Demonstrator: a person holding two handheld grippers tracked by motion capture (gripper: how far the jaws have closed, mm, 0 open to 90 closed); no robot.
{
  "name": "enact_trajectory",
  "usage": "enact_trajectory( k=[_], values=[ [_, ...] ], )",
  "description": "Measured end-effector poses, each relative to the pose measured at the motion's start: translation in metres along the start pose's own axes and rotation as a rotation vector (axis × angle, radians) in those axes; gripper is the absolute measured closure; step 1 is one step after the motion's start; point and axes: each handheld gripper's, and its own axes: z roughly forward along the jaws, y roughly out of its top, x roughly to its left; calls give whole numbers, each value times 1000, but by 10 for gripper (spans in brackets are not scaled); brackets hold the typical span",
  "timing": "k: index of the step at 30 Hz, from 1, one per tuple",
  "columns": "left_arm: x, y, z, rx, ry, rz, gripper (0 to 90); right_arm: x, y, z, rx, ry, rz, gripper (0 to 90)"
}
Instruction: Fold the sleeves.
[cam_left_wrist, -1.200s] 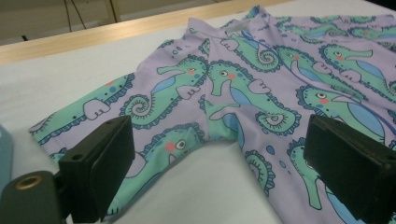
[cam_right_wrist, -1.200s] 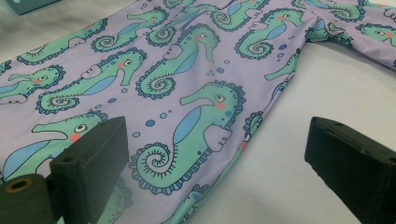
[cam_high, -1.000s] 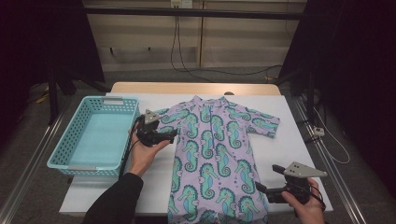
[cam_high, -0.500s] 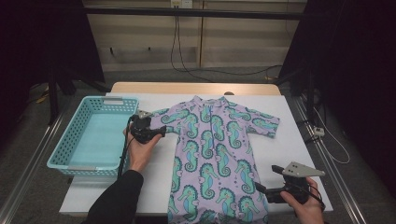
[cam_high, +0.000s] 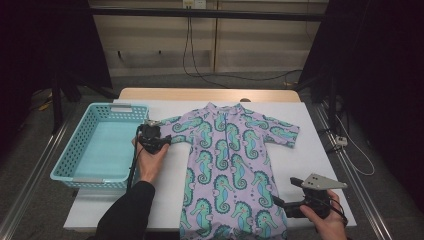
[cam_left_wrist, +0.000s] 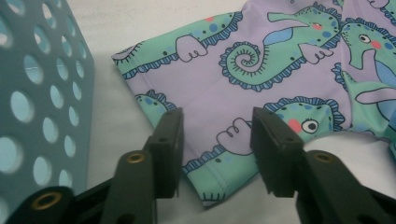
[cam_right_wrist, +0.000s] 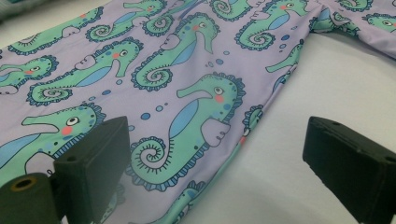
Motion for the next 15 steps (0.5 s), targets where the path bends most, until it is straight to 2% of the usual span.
enact_trajectory(
  k=[2, 4, 6, 8, 9, 12, 15],
  values=[
    [-1, -1, 1, -2, 6, 2, 658, 0, 0, 0, 2, 0, -1, 70],
    [0, 0, 1, -1, 2, -3, 682, 0, 0, 0, 2, 0, -6, 70],
    [1, 0, 1, 2, -20, -14, 791, 0, 0, 1, 3, 1, -8, 70],
    [-4, 0, 2, 17, -18, 7, 832, 0, 0, 1, 3, 1, -7, 70],
    [-7, 0, 3, 17, -19, 3, 867, 1, 0, 1, 4, 2, -8, 71],
    [-6, 1, 4, 21, -38, -36, 897, 1, 0, 1, 5, 3, -8, 71],
    [-5, 1, 4, 23, -45, -53, 900, 1, 0, 1, 2, 3, -7, 71]
  ],
)
